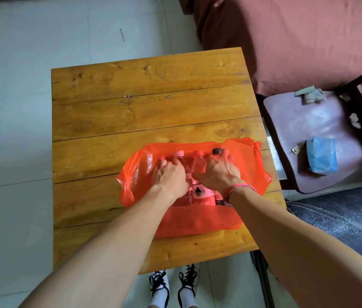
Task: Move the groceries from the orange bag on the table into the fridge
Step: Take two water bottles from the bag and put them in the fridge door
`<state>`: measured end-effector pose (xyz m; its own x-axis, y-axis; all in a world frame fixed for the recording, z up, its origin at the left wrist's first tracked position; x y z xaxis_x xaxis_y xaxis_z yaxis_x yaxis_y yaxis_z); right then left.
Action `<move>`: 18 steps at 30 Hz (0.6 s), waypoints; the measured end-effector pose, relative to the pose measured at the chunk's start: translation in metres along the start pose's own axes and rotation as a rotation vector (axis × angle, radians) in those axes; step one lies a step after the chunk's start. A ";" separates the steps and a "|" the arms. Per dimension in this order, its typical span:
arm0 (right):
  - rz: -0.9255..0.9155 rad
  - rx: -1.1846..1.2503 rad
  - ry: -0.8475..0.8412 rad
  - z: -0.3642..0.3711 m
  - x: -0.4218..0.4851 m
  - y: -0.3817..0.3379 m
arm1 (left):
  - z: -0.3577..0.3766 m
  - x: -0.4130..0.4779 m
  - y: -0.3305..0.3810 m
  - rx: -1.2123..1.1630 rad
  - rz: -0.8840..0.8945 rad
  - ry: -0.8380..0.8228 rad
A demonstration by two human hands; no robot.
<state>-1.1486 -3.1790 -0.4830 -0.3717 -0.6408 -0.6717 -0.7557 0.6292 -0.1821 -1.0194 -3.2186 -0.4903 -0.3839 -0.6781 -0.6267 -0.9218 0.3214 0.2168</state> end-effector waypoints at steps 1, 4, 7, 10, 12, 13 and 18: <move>0.005 -0.009 -0.002 0.002 0.001 0.000 | 0.003 0.003 0.000 0.016 0.001 0.015; -0.005 -0.052 0.019 0.002 0.004 -0.003 | 0.011 0.010 0.002 0.064 -0.002 0.054; -0.013 -0.112 0.007 -0.003 0.004 -0.003 | 0.018 0.017 0.002 0.115 0.006 0.104; -0.015 -0.178 -0.041 -0.004 0.007 -0.001 | 0.023 0.023 -0.002 0.104 0.004 0.156; 0.013 -0.134 -0.008 0.000 0.011 0.002 | 0.024 0.024 -0.003 0.095 0.006 0.164; 0.024 -0.121 0.006 0.003 0.013 0.003 | 0.023 0.024 -0.002 0.086 0.006 0.165; 0.009 -0.070 0.048 0.012 0.017 0.008 | 0.016 0.018 -0.003 -0.032 -0.030 0.181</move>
<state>-1.1547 -3.1797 -0.5045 -0.4028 -0.6565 -0.6378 -0.7872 0.6040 -0.1247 -1.0228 -3.2211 -0.5141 -0.3573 -0.7960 -0.4885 -0.9330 0.2801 0.2260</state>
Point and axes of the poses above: each hand's wrist, its own x-axis towards the middle knuckle, its own z-axis out of the palm, y = z × x, the point moved 2 cm from there along x, towards the middle knuckle, and after that the axes turned 2 degrees about z, right-handed, at the moved point
